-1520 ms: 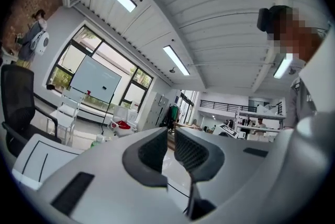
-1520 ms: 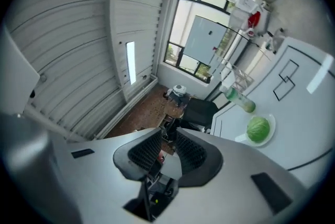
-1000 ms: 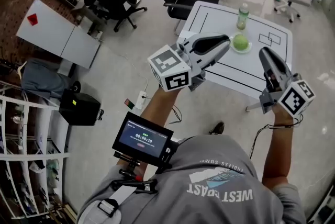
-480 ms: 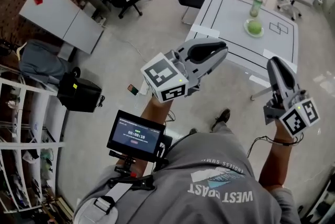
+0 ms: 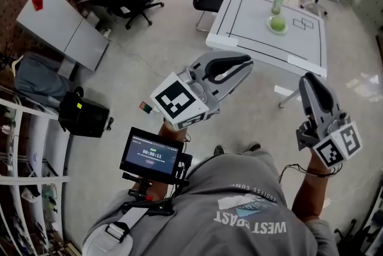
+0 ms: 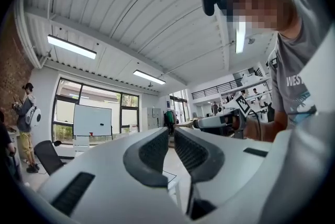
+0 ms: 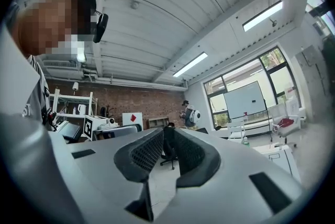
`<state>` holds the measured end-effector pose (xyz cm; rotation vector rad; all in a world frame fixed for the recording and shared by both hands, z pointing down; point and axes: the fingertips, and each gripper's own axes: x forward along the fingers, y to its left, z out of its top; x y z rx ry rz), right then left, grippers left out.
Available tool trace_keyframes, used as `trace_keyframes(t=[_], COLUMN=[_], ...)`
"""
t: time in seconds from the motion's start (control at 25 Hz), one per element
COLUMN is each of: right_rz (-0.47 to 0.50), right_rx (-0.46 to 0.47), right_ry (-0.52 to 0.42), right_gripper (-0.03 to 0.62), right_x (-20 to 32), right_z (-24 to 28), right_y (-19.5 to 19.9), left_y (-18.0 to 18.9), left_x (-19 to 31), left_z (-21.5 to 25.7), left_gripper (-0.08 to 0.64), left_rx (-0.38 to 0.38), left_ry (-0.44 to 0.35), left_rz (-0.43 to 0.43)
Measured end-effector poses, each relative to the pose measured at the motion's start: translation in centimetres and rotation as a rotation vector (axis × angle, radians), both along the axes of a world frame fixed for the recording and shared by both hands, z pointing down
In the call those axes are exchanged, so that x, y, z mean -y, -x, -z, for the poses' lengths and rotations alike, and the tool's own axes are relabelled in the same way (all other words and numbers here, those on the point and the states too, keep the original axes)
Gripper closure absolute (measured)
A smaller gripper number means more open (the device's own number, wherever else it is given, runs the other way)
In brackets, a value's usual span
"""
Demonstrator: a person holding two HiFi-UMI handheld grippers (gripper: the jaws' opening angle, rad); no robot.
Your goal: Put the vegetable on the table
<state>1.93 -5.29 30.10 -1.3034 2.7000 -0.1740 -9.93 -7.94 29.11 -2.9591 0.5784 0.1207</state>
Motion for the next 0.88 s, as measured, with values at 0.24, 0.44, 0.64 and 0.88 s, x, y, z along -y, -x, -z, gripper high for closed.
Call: trace_keyframes(t=[0.24, 0.44, 0.64, 0.88], right_rz=[-0.018, -0.031, -0.034, -0.024], right_rx=[-0.013, -0.037, -0.033, -0.037], right_ry=[-0.018, 0.010, 0.048, 0.072], right_gripper=[0.525, 0.583, 0.583, 0.583], right_x=[-3.9, -7.1, -12.7, -15.7], right_z=[0.9, 0.1, -1.8, -1.8], right_y=[-2.2, -4.5, -8.5, -11.6], left_y=[-2.2, -4.8, -9.4, -12.5], left_x=[-3.7, -6.5, -11.4, -14.6], left_z=[0.1, -0.4, -1.9, -1.3], left_gripper=[0.520, 0.520, 0.520, 0.520], left_rx=[0.012, 0.008, 0.014, 0.025], left_ry=[-0.022, 0.016, 0.044, 0.043], left_rz=[0.000, 0.010, -0.008, -0.013])
